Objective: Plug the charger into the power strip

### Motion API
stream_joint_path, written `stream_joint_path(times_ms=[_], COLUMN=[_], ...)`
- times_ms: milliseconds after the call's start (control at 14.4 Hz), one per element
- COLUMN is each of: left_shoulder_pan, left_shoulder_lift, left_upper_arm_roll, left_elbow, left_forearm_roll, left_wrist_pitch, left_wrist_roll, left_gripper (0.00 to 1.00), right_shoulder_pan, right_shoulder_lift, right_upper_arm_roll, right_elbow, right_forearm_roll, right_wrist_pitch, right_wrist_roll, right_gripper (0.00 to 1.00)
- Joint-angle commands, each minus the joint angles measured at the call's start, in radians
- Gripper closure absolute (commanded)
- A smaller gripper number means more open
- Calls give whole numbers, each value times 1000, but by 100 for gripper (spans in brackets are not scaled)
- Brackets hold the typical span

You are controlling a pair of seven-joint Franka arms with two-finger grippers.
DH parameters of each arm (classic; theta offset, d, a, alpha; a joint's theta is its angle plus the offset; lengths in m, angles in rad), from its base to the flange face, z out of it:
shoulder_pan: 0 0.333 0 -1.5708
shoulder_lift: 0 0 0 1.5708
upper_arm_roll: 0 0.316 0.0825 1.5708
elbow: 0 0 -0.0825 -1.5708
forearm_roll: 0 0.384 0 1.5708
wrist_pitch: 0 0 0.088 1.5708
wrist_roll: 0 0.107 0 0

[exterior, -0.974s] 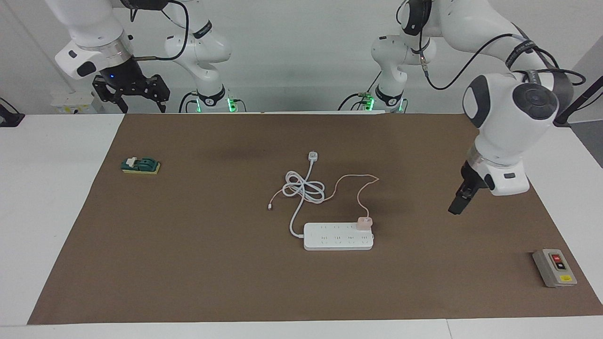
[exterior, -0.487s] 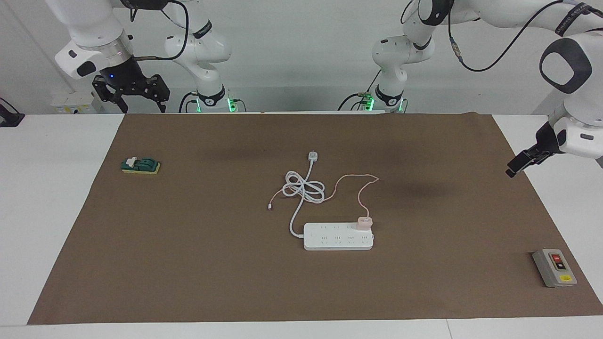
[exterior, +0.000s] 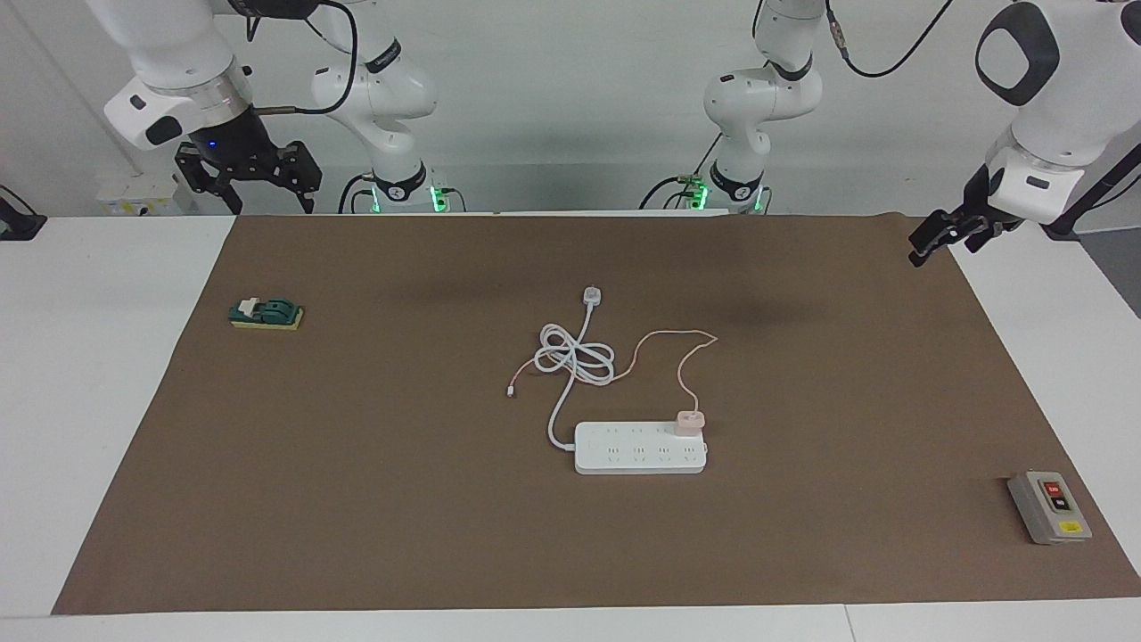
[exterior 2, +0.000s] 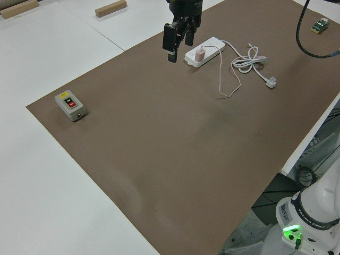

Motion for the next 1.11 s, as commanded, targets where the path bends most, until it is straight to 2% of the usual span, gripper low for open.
stream_joint_path(times_ms=[0,278,417,557,835,1043], left_shoulder_pan=[-12,-21,-9,-12,-12,-22], left_shoulder_lift=[-15,0,-8,-2,-21,-23], left_upper_arm_roll=[10,10,10,16,19,16], left_elbow=[-33,-25,-16,-17,-31,-37], left_forearm_roll=[-14,-4,-39,-83,-83,-82], left_wrist_pitch=[1,68,68,61,13,6], left_wrist_roll=[23,35,165,195,178,98], left_gripper=[0,0,0,0,0,0], right_shoulder_pan=[0,0,0,0,3,6], right_shoulder_lift=[-18,-18,-18,-18,-18,-18], right_upper_arm_roll=[2,2,2,2,4,2], right_elbow=[-18,-18,-18,-18,-18,-16], right_forearm_roll=[29,29,29,29,29,31], right_wrist_pitch=[2,2,2,2,6,3], right_wrist_roll=[-18,-18,-18,-18,-20,-19], right_gripper=[0,0,0,0,0,0])
